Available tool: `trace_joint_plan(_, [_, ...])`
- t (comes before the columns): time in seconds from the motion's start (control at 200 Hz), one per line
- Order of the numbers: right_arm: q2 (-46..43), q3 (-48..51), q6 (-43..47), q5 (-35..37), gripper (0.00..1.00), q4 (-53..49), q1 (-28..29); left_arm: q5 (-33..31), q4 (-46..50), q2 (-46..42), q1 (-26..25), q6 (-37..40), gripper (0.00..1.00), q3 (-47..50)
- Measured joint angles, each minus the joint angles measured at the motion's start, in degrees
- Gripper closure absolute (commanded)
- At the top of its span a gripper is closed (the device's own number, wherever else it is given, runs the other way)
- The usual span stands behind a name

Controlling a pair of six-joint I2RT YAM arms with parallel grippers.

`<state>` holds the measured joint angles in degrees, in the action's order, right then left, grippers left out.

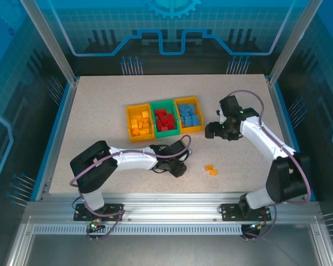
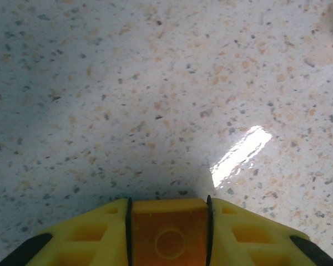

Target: Sort the legos into containers by color

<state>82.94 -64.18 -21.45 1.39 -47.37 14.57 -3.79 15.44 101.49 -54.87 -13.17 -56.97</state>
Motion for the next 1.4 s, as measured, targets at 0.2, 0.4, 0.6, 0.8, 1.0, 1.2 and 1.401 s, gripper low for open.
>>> trace_joint_plan(0.2, [-7.3,9.2,-1.3,-0.8,0.17,1.9,1.4,-2.4,3.2,-5.6,7.3,0.2,0.67,-0.9])
trace_joint_plan(0.4, [-8.7,15.2,-1.3,-1.3,0.17,2.9,7.3,-5.7,4.4,-11.4,18.5,0.9,0.68,-6.4])
trace_joint_plan(0.6, [-7.5,17.0,-2.6,-1.3,0.17,3.4,13.0,-7.0,5.1,-12.1,27.9,0.4,0.63,-8.6])
trace_joint_plan(0.8, [-3.1,17.1,-3.1,-0.1,0.19,4.6,17.1,-6.2,6.6,-10.0,34.6,-2.0,0.64,-9.0])
trace_joint_plan(1.0, [0.3,17.1,-3.5,1.2,0.23,4.3,18.1,-3.8,7.6,-5.7,35.8,-4.2,0.61,-9.5])
trace_joint_plan(1.2, [1.5,17.1,-3.6,1.4,0.3,4.0,18.2,-2.3,8.8,-3.9,36.3,-6.0,0.48,-10.2])
trace_joint_plan(1.401, [3.9,17.0,-3.6,1.6,0.39,3.9,18.9,-1.7,8.9,-4.0,36.3,-7.5,0.35,-11.1])
